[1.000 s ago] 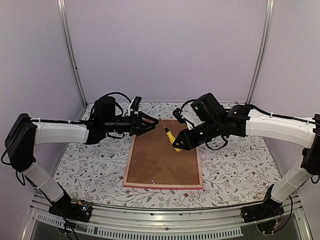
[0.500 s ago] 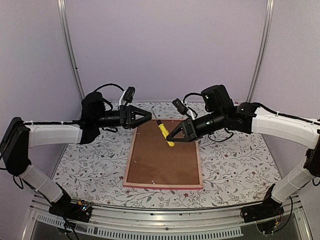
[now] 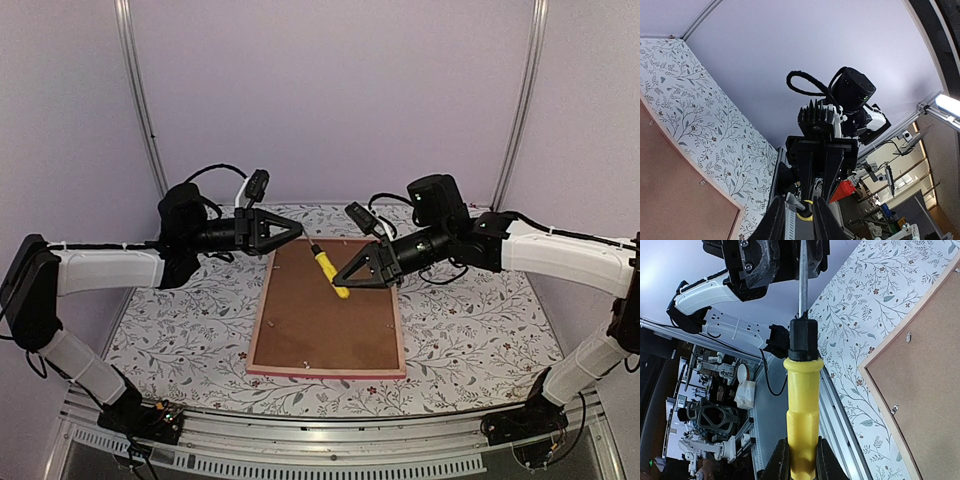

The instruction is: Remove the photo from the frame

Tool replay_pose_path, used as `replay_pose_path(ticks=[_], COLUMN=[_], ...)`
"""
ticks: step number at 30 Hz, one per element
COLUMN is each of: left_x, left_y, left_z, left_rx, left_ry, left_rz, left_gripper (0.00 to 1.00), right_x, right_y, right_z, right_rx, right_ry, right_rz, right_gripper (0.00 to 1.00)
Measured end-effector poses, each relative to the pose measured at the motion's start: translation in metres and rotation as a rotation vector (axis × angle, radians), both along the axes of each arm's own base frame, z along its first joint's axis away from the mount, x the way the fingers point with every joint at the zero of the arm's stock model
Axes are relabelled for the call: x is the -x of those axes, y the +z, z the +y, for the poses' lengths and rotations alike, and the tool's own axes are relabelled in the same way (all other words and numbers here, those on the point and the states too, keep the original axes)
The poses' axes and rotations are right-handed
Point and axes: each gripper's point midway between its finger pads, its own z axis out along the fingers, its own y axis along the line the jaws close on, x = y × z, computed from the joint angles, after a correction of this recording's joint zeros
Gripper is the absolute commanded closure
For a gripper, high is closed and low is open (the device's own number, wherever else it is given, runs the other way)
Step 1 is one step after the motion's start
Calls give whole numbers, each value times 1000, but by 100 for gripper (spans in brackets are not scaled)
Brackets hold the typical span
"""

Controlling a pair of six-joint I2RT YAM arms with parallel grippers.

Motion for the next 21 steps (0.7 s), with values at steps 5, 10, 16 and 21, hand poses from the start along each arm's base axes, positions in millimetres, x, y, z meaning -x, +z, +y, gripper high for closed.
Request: replay_pose_path(ticks=[5,10,16,21], left_x=[1,0,-2,-2], left_y=[0,-3,-8,-9], left_z=[0,-1,-2,-2], left_rx=[0,-4,-10,-12], left_ry=[-6,-7,-8,-10], left_rz=[1,8,22,28], left_gripper=[78,79,81,85], right_x=[3,6,6,7], right_y=[0,2,-5,-8], right_z=[0,0,-3,-4], right_rx=[-13,-25,-20,-17], right_ry=[16,30,33,36], right_rz=[25,34,57,66], right_gripper=[100,100,100,100])
